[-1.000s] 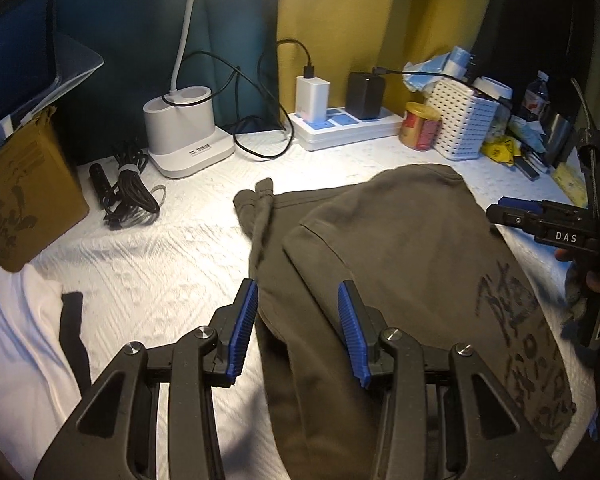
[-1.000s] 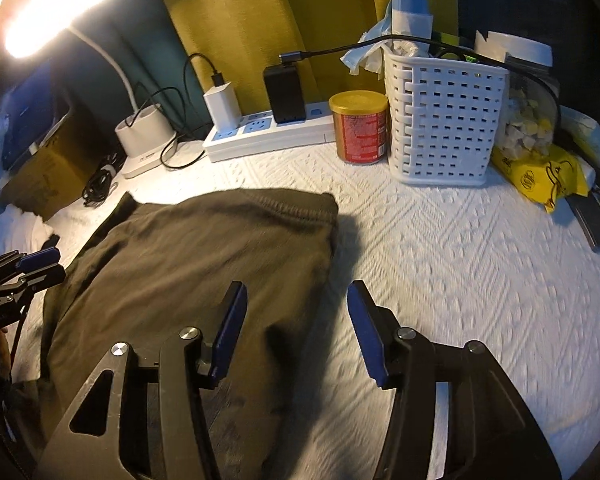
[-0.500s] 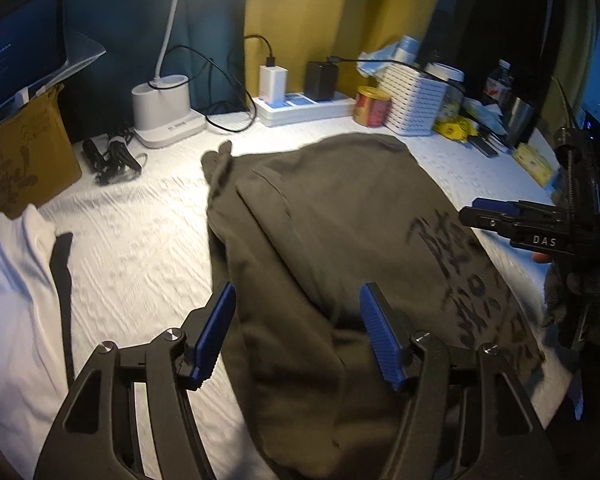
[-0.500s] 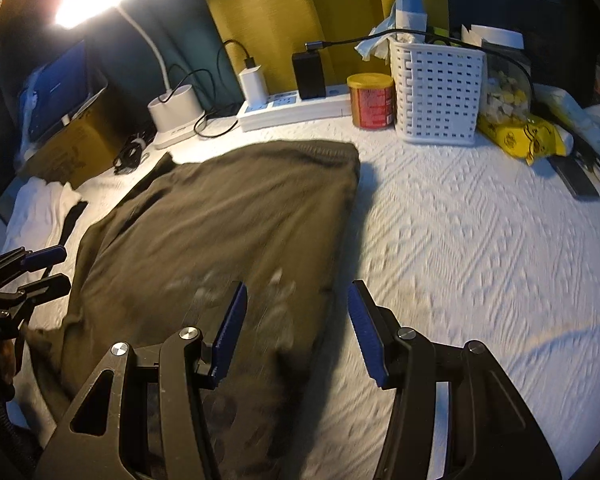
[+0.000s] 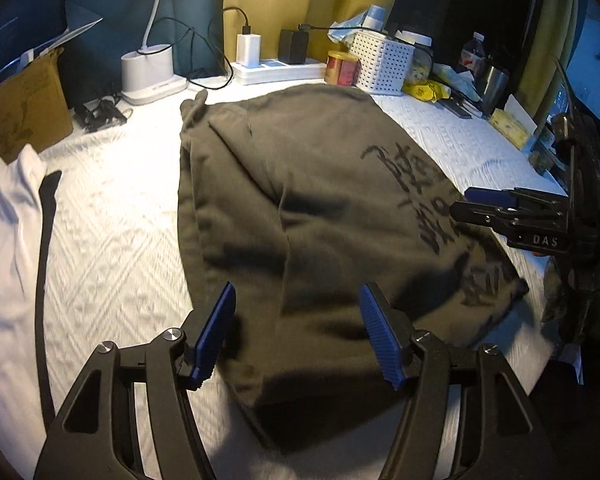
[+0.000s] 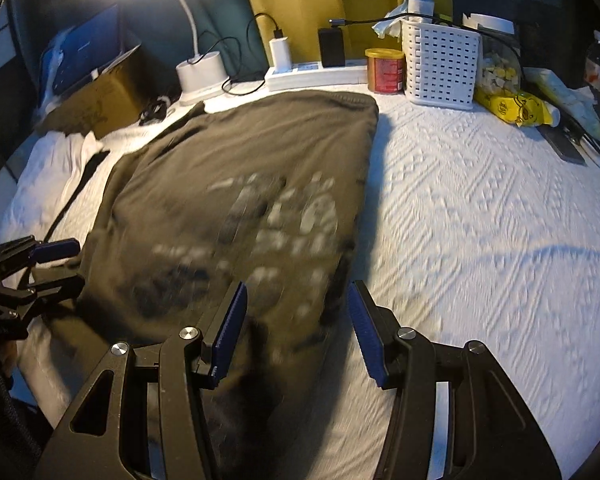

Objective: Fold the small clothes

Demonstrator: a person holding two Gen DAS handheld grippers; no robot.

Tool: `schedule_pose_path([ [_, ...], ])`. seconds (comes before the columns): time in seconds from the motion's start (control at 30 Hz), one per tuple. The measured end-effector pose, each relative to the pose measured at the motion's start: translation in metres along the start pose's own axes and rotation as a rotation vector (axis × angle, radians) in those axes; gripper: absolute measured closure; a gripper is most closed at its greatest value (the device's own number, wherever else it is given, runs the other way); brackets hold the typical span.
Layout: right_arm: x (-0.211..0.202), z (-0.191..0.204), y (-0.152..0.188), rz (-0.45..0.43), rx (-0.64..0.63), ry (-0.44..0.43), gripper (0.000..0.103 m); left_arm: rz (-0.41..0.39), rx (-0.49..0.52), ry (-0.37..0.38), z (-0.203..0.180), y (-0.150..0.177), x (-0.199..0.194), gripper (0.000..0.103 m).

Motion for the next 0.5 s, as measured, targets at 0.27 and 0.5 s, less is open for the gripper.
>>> schedule_pose_path([
  [0.27, -0.02, 0.012, 0.048, -0.006, 0.002, -0.004, 0.048, 0.006, 0.027, 0.011, -0.008, 0.025, -0.011, 0.038],
  [0.5, -0.041, 0.009, 0.079, -0.026, 0.054, -0.025, 0.078, -0.007, 0.05, 0.023, -0.014, 0.035, -0.013, 0.038],
])
Point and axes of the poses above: each gripper's, at about its wrist camera, not at the fingertips, and x roughly the way its jaws point, z to its left, y to its underside, the point moved 3 cm from there along x, roughly the way its jaws point, and after that the axes turned 2 degrees about z, right-handed, at the moved point
